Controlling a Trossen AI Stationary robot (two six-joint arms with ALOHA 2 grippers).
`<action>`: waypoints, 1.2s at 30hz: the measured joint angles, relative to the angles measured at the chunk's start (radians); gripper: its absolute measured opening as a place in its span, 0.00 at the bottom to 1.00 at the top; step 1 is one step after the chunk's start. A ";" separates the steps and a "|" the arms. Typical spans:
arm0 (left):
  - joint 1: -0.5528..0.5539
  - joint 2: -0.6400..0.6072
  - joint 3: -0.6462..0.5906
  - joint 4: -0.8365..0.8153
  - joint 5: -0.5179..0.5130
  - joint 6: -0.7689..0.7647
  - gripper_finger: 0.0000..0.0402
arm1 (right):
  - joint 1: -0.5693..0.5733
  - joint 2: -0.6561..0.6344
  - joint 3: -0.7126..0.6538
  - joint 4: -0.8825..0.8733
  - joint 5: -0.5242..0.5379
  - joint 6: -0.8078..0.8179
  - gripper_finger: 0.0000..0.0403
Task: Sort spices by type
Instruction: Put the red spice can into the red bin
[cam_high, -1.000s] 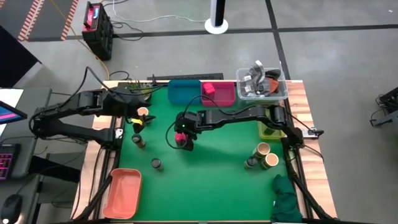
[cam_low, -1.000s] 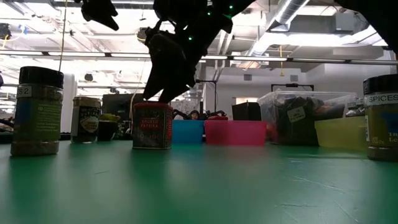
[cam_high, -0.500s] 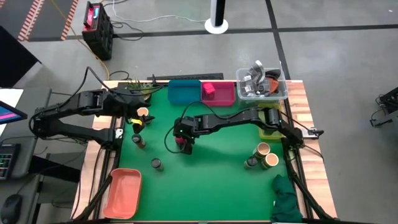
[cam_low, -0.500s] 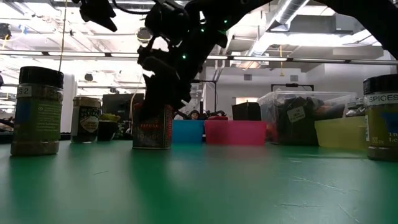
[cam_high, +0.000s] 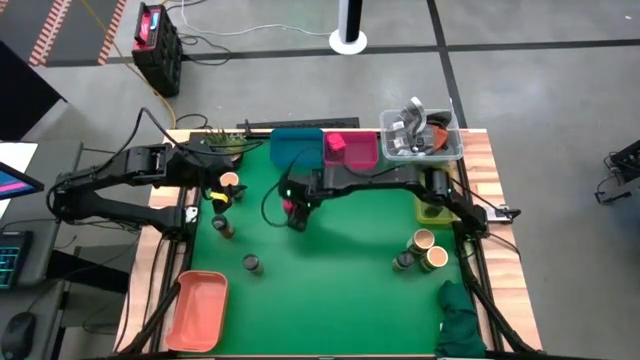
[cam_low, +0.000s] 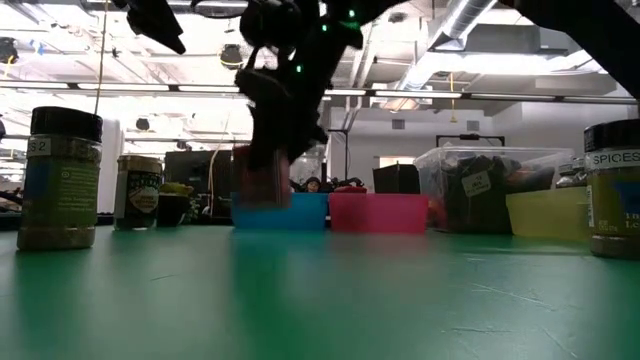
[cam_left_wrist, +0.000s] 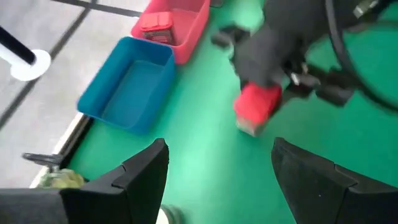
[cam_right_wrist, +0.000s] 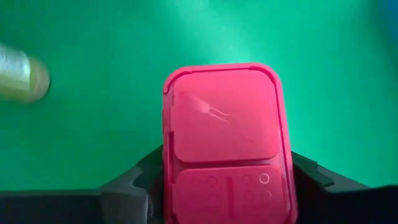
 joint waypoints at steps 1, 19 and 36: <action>0.000 0.000 0.000 0.000 -0.009 0.010 0.67 | -0.010 -0.001 0.030 -0.038 0.021 0.029 0.57; 0.000 -0.038 0.000 -0.009 -0.027 0.136 0.67 | -0.208 -0.163 0.180 -0.411 0.433 0.457 0.60; 0.000 -0.072 0.000 -0.016 0.007 0.142 0.67 | -0.379 -0.165 -0.010 -0.352 0.472 0.467 0.59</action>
